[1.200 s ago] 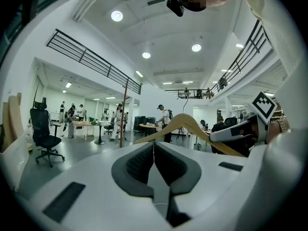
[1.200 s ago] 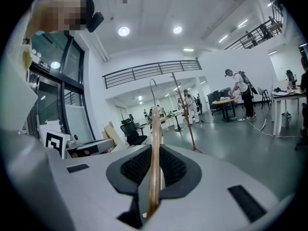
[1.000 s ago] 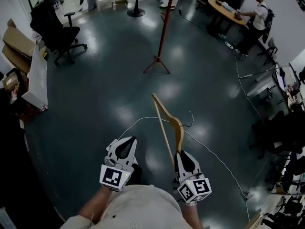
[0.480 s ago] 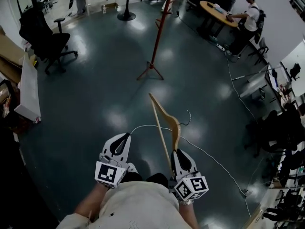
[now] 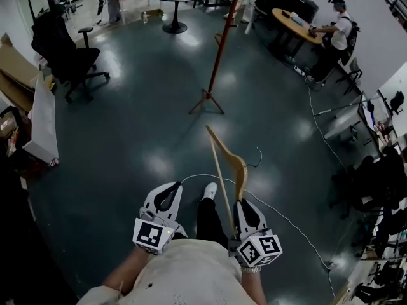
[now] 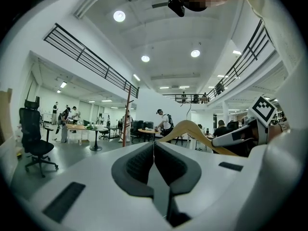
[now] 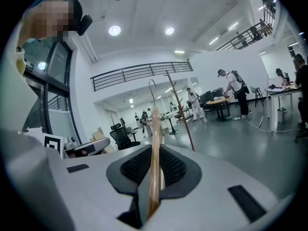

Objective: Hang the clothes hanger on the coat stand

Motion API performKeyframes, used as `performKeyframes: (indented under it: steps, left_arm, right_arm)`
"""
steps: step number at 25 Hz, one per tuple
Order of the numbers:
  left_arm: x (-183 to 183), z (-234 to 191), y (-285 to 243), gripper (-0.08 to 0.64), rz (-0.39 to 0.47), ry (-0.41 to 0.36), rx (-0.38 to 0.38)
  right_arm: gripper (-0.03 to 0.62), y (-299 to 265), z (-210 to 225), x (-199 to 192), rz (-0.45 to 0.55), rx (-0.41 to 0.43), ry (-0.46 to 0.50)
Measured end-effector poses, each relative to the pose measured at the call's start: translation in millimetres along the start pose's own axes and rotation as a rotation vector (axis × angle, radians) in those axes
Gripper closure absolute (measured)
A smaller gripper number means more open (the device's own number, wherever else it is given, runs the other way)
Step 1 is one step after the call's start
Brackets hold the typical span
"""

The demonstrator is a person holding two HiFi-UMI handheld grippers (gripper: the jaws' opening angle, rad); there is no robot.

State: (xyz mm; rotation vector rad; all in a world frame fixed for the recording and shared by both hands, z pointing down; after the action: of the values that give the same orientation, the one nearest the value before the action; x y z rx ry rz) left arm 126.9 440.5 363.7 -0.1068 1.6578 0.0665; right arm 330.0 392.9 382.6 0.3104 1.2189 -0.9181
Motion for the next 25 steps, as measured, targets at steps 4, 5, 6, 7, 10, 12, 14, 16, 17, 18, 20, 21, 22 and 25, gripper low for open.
performKeyframes:
  steps: [4,5,6,7,10,12,14,16,17,18,20,21,22,25]
  left_arm:
    - [-8.5,-11.9,0.5,0.546,-0.023,-0.016,0.044]
    - [-11.5,-15.4,-0.9,0.546,-0.039,-0.02,0.057]
    - [-12.5,-19.3,-3.5,0.546,-0.045,-0.022,0.07]
    - [-12.4,-24.1,-6.6,0.546,-0.046,-0.023,0.083]
    - [-12.5,-38.1,-17.3,0.546,-0.06,-0.014,0.11]
    - [-14.4,-44.8,-30.7,0.546,-0.072,-0.015,0.115]
    - [-16.3,-53.6,-49.0,0.546,-0.079,-0.026,0.118]
    - [-15.2,-62.3,-66.8,0.546,-0.074,-0.027,0.126]
    - [-13.8,-65.4,-75.3,0.546,-0.071,-0.023,0.13]
    - [-12.0,-68.1,-83.9,0.546,-0.069,-0.02,0.134]
    - [-9.1,-74.7,-102.8,0.546,-0.066,-0.014,0.144]
    - [-7.2,-79.0,-113.1,0.546,-0.06,-0.009,0.153]
    - [-5.3,-83.5,-123.3,0.546,-0.057,-0.008,0.162]
    - [-4.1,-94.0,-151.1,0.546,-0.079,-0.023,0.189]
  right_arm:
    - [0.526,-24.3,4.2,5.8,0.01,0.035,0.015]
    - [0.526,-31.6,6.4,8.3,0.009,0.043,0.021]
    - [0.526,-39.7,8.5,11.4,0.006,0.05,0.029]
    - [0.526,-48.6,10.0,14.7,0.002,0.056,0.039]
    - [0.526,-75.7,13.4,24.6,-0.011,0.078,0.058]
    - [0.526,-93.2,20.5,30.6,-0.019,0.091,0.058]
    - [0.526,-112.4,29.4,33.1,-0.036,0.096,0.053]
    - [0.526,-131.0,37.9,34.5,-0.06,0.099,0.053]
    - [0.526,-139.6,42.4,36.8,-0.07,0.101,0.054]
    - [0.526,-148.2,47.0,40.5,-0.078,0.104,0.053]
    - [0.526,-166.1,56.0,50.2,-0.086,0.113,0.044]
    - [0.526,-175.4,60.2,54.9,-0.088,0.119,0.04]
    - [0.526,-184.8,64.6,59.2,-0.09,0.126,0.039]
    - [0.526,-213.5,81.1,73.3,-0.105,0.155,0.046]
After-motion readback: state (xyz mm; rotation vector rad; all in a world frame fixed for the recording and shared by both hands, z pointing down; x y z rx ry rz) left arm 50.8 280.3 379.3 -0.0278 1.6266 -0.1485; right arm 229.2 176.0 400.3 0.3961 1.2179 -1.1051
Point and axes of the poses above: the fingertips, and each gripper's own axes: y backward along the fingers, z to its right, x out of its top, the point moved 3 cm from there along y, backward along the fingers, and after that the axes turned 2 degrees about x, right-handed, at the moved point
